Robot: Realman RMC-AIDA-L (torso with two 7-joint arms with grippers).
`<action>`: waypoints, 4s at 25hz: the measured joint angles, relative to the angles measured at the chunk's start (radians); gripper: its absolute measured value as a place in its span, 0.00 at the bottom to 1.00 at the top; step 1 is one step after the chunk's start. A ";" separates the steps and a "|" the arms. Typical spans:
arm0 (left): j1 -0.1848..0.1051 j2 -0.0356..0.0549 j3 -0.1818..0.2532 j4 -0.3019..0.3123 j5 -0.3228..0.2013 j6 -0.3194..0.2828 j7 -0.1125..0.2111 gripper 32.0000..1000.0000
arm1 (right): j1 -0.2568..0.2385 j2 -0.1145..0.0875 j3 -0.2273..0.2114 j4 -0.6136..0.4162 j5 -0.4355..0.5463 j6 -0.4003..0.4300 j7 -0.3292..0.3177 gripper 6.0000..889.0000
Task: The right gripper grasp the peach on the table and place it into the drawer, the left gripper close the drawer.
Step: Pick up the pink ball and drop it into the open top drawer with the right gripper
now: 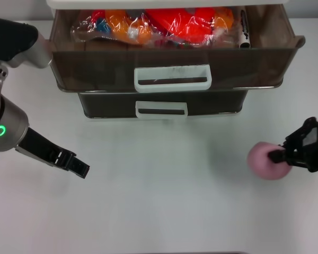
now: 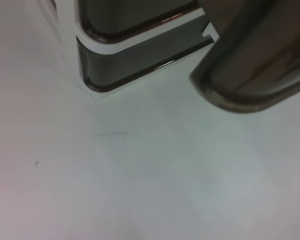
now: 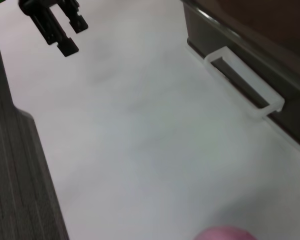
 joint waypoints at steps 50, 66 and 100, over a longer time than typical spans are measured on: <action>0.003 0.0016 0.000 0.010 0.000 0.008 0.001 0.77 | 0.145 -0.432 -0.252 -0.497 0.660 0.105 0.738 0.03; -0.009 -0.0009 0.000 0.010 -0.002 0.009 -0.002 0.76 | 0.476 -0.518 -0.311 -0.101 0.545 0.105 0.714 0.03; -0.028 0.0001 0.002 0.012 -0.028 0.006 -0.001 0.76 | 0.653 -0.334 -0.275 0.051 0.212 0.096 0.568 0.42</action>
